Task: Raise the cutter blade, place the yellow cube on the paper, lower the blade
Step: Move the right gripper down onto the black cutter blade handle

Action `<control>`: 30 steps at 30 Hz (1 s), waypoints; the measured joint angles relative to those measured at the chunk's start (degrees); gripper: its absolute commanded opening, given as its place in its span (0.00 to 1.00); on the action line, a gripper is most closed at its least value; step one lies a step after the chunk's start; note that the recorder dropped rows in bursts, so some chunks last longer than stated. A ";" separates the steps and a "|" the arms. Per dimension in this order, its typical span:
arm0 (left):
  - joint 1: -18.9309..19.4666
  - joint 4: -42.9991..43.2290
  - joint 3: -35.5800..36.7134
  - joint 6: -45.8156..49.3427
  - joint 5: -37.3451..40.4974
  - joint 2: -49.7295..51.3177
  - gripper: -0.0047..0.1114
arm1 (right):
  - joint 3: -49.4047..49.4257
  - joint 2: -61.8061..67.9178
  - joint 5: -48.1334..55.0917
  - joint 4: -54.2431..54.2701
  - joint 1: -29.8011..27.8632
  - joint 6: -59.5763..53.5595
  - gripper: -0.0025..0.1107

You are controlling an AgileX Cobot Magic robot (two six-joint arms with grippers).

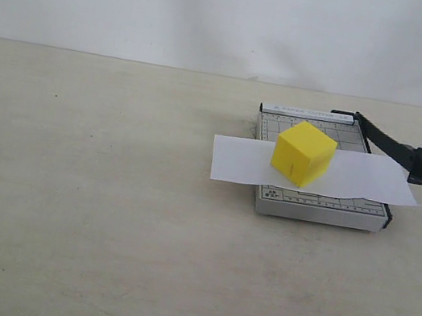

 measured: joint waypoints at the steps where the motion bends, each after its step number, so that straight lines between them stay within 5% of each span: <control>1: 0.00 0.00 3.16 -1.68 -1.72 -2.25 0.58 | 0.00 0.00 0.00 0.00 0.00 0.00 0.02; 12: 0.00 1.97 25.00 -11.47 -11.62 -22.11 0.58 | 2.48 0.00 -1.71 -0.25 0.00 0.25 0.03; 15: 0.00 2.96 27.59 -13.69 -12.12 -25.18 0.58 | 4.96 0.00 -3.52 -0.53 0.00 0.87 0.15; 20: 0.00 2.60 30.00 -15.37 -12.38 -27.45 0.58 | 6.39 0.00 -7.44 -6.52 0.00 8.03 0.59; 30: 0.00 1.46 30.18 -15.83 -12.77 -27.54 0.58 | 6.39 4.06 -3.19 -29.83 0.00 34.94 0.58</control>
